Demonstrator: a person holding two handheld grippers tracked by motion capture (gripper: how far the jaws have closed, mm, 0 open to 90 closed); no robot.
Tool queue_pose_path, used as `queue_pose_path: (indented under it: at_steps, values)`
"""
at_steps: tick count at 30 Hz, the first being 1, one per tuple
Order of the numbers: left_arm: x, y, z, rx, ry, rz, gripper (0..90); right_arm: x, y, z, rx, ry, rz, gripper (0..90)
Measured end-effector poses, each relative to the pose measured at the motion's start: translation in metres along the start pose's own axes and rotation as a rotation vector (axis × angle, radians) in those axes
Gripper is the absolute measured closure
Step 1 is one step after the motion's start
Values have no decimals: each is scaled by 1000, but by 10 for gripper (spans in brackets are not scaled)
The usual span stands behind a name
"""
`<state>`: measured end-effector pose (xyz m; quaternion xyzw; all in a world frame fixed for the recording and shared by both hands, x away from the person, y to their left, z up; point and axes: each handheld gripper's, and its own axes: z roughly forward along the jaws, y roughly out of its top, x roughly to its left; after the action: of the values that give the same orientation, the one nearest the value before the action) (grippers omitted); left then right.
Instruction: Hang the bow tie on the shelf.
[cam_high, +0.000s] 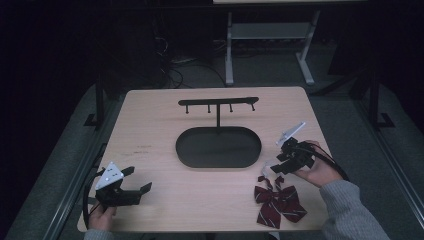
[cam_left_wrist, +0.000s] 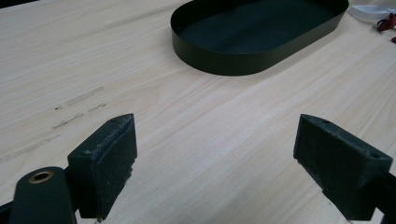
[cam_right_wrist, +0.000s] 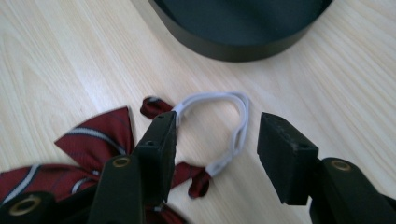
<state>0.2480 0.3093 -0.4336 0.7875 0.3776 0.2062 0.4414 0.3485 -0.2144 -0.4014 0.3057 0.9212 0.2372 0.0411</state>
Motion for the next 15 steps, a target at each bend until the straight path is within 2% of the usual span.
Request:
queue_pose_path:
  at_steps: [3, 4, 15]
  values:
    - [0, 0, 0, 0, 0, 1, 131, -3, 4, 5, 13, 6, 6, 480]
    - [0, 0, 0, -1, 0, 1, 131, -4, 7, 12, 44, 2, 4, 490]
    - [0, 1, 0, 2, -2, 9, 131, -13, 15, 27, 111, -19, 15, 573]
